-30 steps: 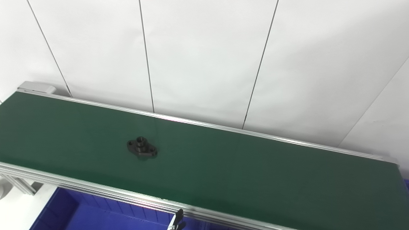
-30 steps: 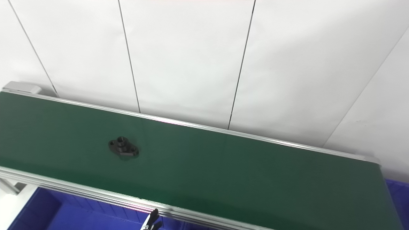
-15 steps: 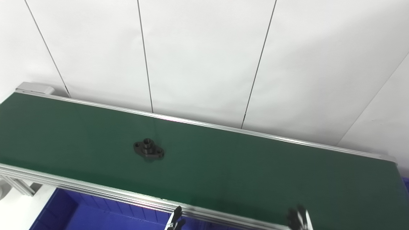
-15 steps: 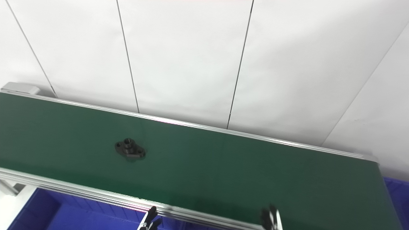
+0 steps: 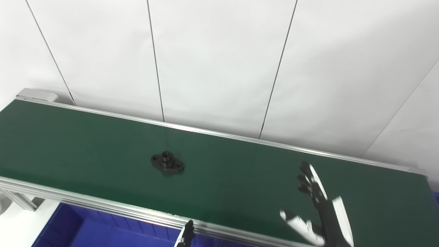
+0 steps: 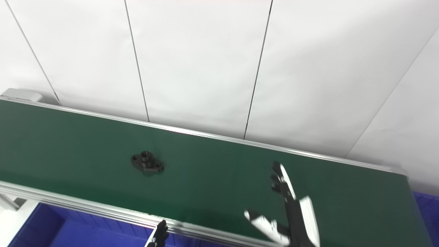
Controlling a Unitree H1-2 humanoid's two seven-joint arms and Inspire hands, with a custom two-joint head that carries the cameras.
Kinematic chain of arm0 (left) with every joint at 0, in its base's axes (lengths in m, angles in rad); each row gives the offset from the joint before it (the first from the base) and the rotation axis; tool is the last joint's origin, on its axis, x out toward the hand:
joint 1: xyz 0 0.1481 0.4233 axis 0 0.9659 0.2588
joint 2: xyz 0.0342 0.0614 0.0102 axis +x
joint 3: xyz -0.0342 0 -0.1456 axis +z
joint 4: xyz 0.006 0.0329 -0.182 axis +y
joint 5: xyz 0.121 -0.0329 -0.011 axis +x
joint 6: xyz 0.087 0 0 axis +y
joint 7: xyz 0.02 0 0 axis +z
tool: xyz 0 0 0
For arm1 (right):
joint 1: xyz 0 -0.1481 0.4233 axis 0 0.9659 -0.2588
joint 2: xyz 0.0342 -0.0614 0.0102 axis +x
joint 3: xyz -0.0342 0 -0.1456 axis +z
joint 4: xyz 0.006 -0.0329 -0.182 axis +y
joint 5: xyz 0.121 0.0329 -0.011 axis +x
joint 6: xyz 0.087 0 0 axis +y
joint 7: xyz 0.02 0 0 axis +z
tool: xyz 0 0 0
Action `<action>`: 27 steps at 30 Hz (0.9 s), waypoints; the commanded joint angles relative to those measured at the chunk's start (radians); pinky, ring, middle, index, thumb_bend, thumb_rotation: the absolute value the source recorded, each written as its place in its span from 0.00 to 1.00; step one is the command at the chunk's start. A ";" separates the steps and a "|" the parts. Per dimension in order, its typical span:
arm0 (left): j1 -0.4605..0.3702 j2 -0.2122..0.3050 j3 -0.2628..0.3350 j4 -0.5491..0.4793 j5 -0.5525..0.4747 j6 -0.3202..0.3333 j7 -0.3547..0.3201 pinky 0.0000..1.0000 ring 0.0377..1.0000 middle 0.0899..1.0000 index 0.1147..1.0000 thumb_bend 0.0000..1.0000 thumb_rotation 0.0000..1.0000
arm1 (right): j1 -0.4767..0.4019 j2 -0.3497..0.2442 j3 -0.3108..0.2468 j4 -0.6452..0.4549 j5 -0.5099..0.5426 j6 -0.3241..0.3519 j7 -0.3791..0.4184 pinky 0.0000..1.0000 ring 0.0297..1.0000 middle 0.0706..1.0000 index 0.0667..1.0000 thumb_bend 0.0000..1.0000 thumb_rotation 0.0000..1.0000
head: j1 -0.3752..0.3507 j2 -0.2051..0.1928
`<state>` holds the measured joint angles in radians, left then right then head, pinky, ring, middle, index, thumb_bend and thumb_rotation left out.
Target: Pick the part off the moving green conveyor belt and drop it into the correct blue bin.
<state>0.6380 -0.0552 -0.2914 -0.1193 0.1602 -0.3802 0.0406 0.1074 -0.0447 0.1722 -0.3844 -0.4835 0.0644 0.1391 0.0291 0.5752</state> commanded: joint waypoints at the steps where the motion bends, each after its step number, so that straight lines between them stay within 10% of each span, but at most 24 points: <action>1: 0.006 -0.009 -0.009 -0.026 0.000 -0.018 -0.003 1.00 0.99 1.00 1.00 0.65 0.97 | -0.060 0.007 0.014 -0.028 -0.026 0.047 0.016 0.78 0.86 0.92 0.95 0.88 0.79 | 0.001 0.000; 14: 0.003 -0.023 -0.023 -0.025 0.020 -0.017 0.006 0.97 0.97 1.00 1.00 0.60 0.98 | -0.376 -0.025 0.192 0.218 -0.443 0.137 0.001 0.66 0.78 0.83 0.89 0.96 0.72 | 0.024 0.000; 27: 0.017 -0.037 -0.034 -0.035 0.037 -0.009 0.012 0.97 0.97 1.00 1.00 0.55 0.99 | -0.569 0.025 0.322 0.484 -0.575 0.143 -0.031 0.59 0.70 0.78 0.86 1.00 0.64 | 0.051 0.010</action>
<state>0.6371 -0.0625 -0.3060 -0.1240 0.1847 -0.3776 0.0431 -0.4090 -0.0408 0.4881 0.1077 -1.0387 0.2037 0.1384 0.0798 0.5844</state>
